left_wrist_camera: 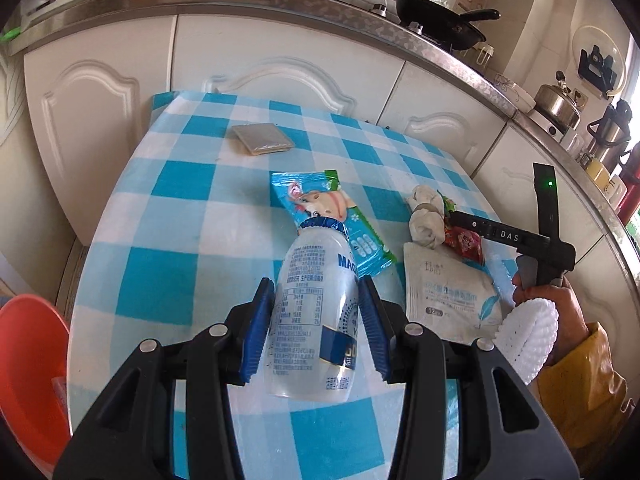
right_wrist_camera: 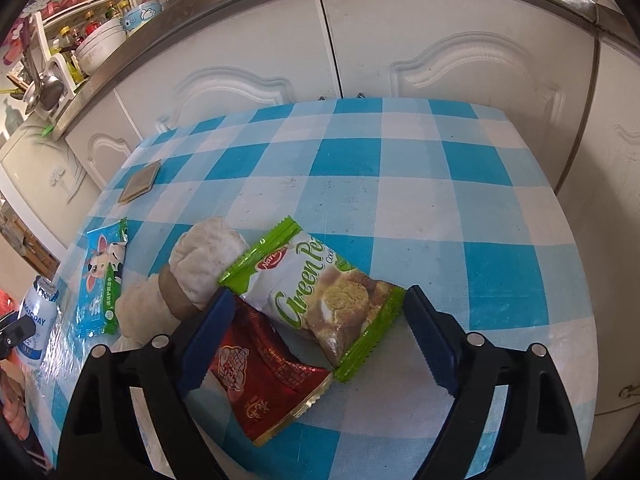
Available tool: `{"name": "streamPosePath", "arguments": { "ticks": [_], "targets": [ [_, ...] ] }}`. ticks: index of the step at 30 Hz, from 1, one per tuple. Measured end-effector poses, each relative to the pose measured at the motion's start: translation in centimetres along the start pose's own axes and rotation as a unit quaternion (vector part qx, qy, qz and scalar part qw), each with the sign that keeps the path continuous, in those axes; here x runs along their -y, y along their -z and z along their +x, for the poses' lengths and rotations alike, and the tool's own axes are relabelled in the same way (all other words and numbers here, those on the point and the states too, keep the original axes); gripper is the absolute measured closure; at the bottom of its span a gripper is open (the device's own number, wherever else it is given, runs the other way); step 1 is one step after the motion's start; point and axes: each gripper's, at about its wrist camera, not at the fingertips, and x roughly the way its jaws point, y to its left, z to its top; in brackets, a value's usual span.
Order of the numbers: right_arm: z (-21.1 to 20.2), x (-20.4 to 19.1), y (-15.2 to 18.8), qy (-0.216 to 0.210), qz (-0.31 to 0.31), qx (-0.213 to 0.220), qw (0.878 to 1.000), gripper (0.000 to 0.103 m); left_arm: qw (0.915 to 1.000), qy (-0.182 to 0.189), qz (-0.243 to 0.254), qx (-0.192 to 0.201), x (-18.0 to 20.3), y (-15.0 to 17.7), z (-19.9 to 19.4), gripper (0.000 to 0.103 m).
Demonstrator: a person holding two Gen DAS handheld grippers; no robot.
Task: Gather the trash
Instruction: 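Hold the bottle in the left tool while right tool grasps the green pea snack bag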
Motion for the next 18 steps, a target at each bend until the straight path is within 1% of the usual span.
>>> {"name": "streamPosePath", "arguments": {
  "ticks": [1, 2, 3, 4, 5, 7, 11, 13, 14, 15, 16, 17, 18],
  "targets": [
    [-0.1, -0.1, 0.0, -0.001, 0.001, 0.002, 1.000, 0.027, 1.0000, -0.002, -0.001, 0.000, -0.3, 0.3, -0.3, 0.058],
    [-0.2, -0.3, 0.1, -0.003, 0.000, 0.003, 1.000, 0.034, 1.0000, -0.006, -0.003, 0.000, -0.6, 0.5, -0.6, 0.058],
    [-0.3, -0.4, 0.1, -0.018, 0.001, 0.006, 1.000, 0.052, 1.0000, -0.008, -0.005, 0.001, -0.8, 0.7, -0.9, 0.058],
    [-0.4, -0.6, 0.0, -0.028, 0.005, 0.006, 1.000, 0.058, 0.9999, -0.008, -0.008, 0.001, -1.1, 0.9, -1.2, 0.058],
    [-0.4, -0.8, -0.1, -0.024, 0.004, 0.005, 1.000, 0.061, 0.9999, -0.008, -0.011, 0.000, -1.4, 1.1, -1.5, 0.058],
    [-0.4, -1.2, -0.2, -0.015, -0.002, 0.003, 1.000, 0.063, 0.9998, -0.013, -0.013, 0.001, -1.9, 1.5, -2.0, 0.058],
    [-0.7, -2.0, -0.3, -0.007, -0.009, -0.003, 1.000, 0.073, 0.9996, -0.012, -0.024, 0.004, -2.9, 2.4, -3.2, 0.058],
    [-0.9, -2.6, -0.3, 0.003, -0.016, -0.007, 1.000, 0.074, 0.9995, -0.014, -0.028, 0.004, -3.3, 2.8, -3.6, 0.058],
    [-0.9, -2.8, -0.4, 0.009, -0.019, -0.009, 1.000, 0.070, 0.9994, -0.013, -0.031, 0.004, -3.6, 3.0, -3.9, 0.058],
    [-0.9, -3.0, -0.5, 0.015, -0.024, -0.010, 1.000, 0.047, 0.9993, -0.014, -0.034, 0.005, -3.8, 3.2, -4.1, 0.058],
    [-1.0, -3.2, -0.7, 0.022, -0.031, -0.005, 0.999, 0.033, 0.9992, -0.015, -0.036, 0.007, -4.0, 3.3, -4.2, 0.058],
    [-1.0, -3.4, -0.9, 0.030, -0.041, 0.003, 0.999, 0.017, 0.9991, -0.016, -0.038, 0.007, -4.2, 3.4, -4.3, 0.058],
    [-0.9, -3.6, -1.1, 0.037, -0.053, 0.006, 0.998, 0.016, 0.9990, -0.017, -0.041, 0.008, -4.4, 3.5, -4.4, 0.058]
  ]
}}
